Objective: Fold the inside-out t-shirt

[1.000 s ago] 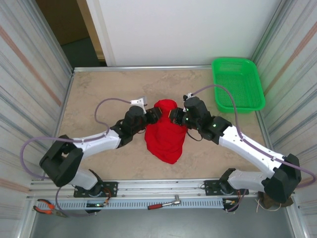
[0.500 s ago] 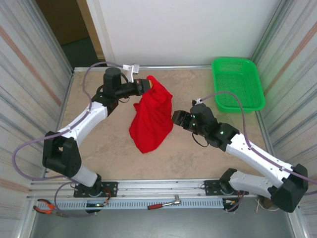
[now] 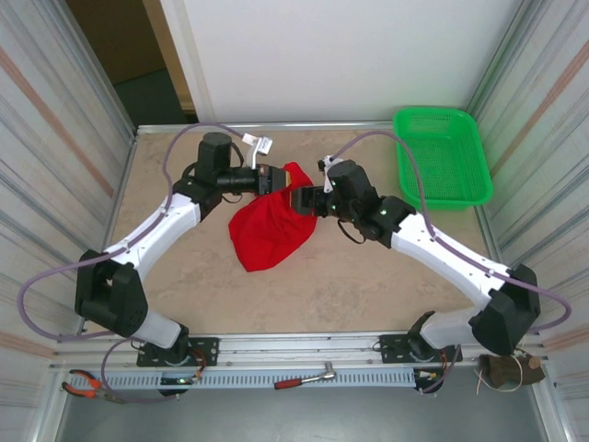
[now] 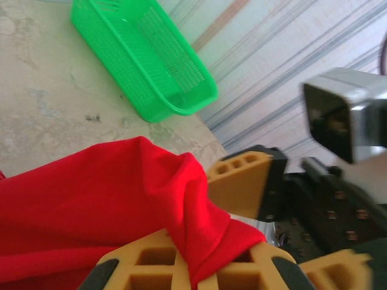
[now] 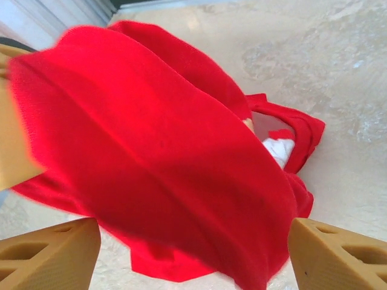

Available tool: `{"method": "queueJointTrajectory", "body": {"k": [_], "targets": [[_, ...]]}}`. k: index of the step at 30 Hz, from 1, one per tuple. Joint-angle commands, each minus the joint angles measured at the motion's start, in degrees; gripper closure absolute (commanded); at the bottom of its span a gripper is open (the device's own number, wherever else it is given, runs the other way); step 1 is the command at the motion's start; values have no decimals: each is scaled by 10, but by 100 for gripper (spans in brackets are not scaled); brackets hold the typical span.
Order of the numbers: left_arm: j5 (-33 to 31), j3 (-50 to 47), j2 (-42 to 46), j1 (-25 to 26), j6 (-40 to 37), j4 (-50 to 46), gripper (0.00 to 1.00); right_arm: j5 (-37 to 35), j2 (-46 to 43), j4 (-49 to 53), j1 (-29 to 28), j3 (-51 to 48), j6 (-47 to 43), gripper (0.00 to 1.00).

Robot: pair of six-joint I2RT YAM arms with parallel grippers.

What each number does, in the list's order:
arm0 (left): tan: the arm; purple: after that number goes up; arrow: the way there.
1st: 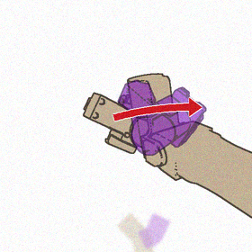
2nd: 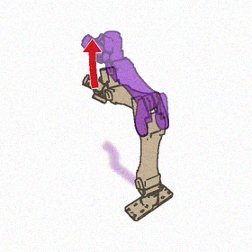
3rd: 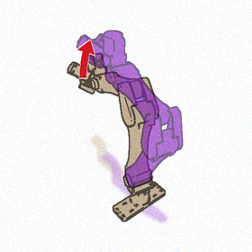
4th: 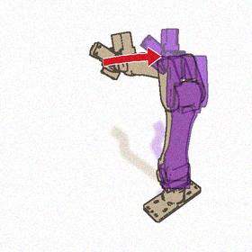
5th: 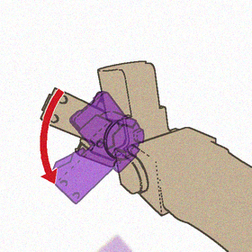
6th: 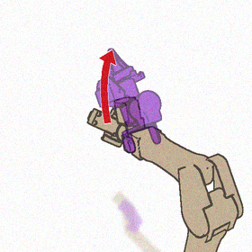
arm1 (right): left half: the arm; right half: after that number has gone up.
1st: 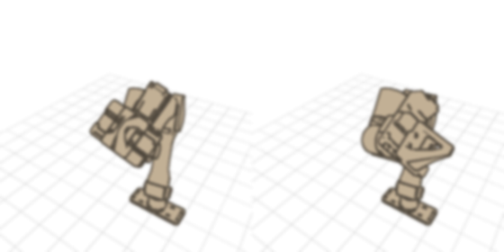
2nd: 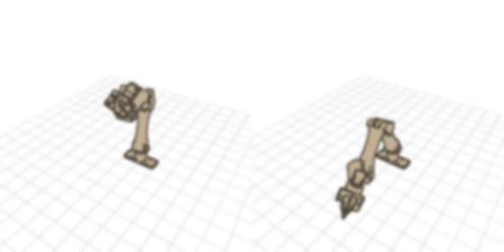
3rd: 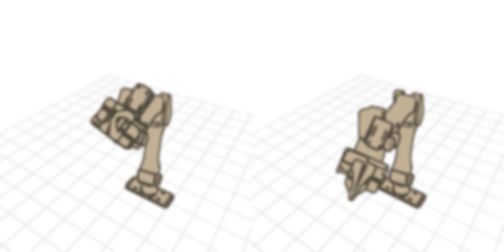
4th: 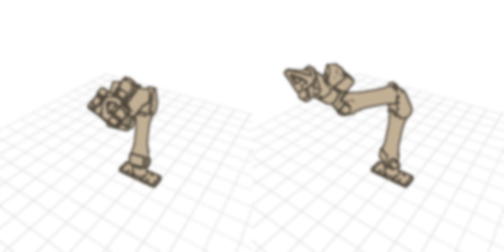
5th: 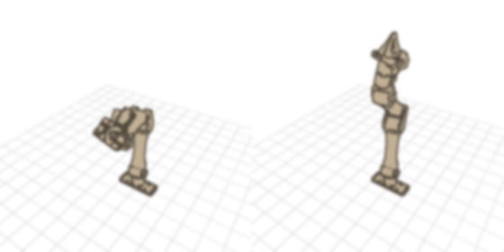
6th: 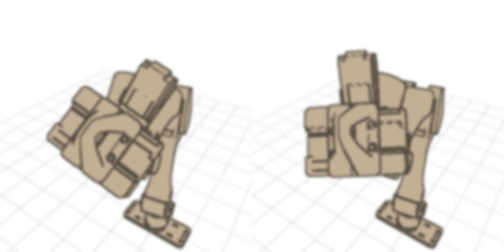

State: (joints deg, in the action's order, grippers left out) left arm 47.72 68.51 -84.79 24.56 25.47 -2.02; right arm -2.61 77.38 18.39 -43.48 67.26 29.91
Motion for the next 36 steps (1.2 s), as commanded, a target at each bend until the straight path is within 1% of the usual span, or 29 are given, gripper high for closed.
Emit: {"method": "queueJointTrajectory", "body": {"k": [1,2,3,4,7,8,10,12,13,14,16,19,20,21,22,23,24,25,26,30,32,34,36], "targets": [[30,-9,31,6,-4,1,100,18,23,-12,3,19,-30,22],[35,-9,33,7,-4,1,100,16,27,-15,7,18,-31,23],[38,-11,35,8,-5,0,100,18,33,-21,14,17,-30,27],[42,-13,37,8,-7,-2,100,24,36,-28,22,14,-29,35],[28,-17,42,1,-25,-30,100,65,31,-41,54,9,-30,92],[15,-22,43,-5,-29,-35,100,86,24,-40,62,8,-35,100],[-20,-33,42,-23,-25,-38,100,164,8,-51,80,0,-53,100],[-58,-44,33,-48,-12,-32,100,301,-10,-63,99,-11,-77,100],[-62,-47,25,-57,-8,-23,100,365,-15,-63,105,-14,-88,100],[-70,-45,13,-66,-5,-18,100,408,-21,-66,109,-20,-93,100],[-84,-33,-15,-71,-16,-20,100,470,-31,-92,118,-37,-85,100],[-97,-10,-63,-71,-27,-27,100,537,-39,-187,138,-78,-22,100],[-97,-5,-77,-71,-29,-27,100,548,-39,-217,146,-89,-1,100],[-99,-2,-85,-71,-30,-29,98,554,-39,-242,153,-99,17,100],[-101,-3,-85,-71,-33,-27,89,554,-38,-255,159,-106,28,100],[-107,-8,-80,-72,-36,-25,76,554,-38,-267,166,-113,36,100],[-113,-17,-65,-72,-37,-22,65,551,-38,-278,173,-122,44,100],[-117,-26,-51,-73,-39,-21,59,550,-39,-286,180,-128,51,100],[-121,-38,-28,-74,-38,-19,55,550,-40,-299,186,-136,60,100],[-161,-93,84,-75,-22,-19,45,534,-41,-303,199,-151,70,100],[-172,-126,145,-71,12,4,41,528,-43,-307,200,-157,73,100],[-182,-145,184,-58,39,25,39,526,-43,-313,200,-162,78,100],[-194,-148,201,-33,48,37,39,526,-44,-318,200,-165,82,100]]}}
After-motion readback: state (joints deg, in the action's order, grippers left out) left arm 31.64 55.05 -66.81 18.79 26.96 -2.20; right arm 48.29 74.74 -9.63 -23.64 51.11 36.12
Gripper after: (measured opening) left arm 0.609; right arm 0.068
